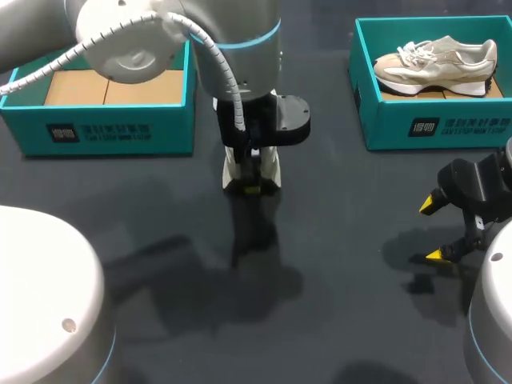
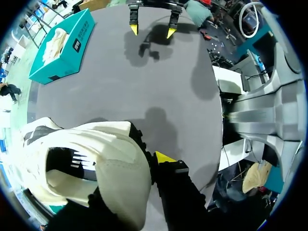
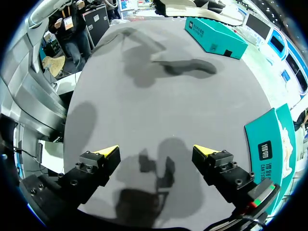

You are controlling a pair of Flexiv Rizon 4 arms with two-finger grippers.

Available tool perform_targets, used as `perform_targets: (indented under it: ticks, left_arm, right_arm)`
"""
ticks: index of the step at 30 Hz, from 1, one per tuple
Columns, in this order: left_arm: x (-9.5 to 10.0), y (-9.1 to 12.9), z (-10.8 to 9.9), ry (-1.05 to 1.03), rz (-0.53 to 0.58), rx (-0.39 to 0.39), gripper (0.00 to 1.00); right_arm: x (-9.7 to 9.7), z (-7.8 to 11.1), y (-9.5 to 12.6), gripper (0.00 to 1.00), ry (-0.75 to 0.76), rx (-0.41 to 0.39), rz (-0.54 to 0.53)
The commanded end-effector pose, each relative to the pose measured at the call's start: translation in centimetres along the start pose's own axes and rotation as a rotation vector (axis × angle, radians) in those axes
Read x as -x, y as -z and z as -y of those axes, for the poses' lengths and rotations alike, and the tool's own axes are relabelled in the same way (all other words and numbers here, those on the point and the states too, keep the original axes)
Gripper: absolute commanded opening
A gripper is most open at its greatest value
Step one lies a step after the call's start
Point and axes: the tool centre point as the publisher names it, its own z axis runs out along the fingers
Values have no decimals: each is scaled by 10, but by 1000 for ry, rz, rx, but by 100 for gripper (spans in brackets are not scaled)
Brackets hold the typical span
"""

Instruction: Take the shoe out of the shoebox, open the shoe tongue, remove and reinsert the insole, then place the shoe into the shoebox

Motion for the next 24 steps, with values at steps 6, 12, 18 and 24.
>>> perform_targets:
  ticks: [6,12,18,24]
  left_arm:
    - [43,37,-62,4,-13,-52,0]
    - [80,53,-95,-51,54,59,0]
    - [98,63,-110,8,61,25,0]
    - [98,63,-110,8,61,25,0]
  right_arm:
    - [-2,0,0,100,0,-3,3]
    - [-2,0,0,100,0,-3,3]
    - [-2,0,0,100,0,-3,3]
    - [-2,0,0,100,0,-3,3]
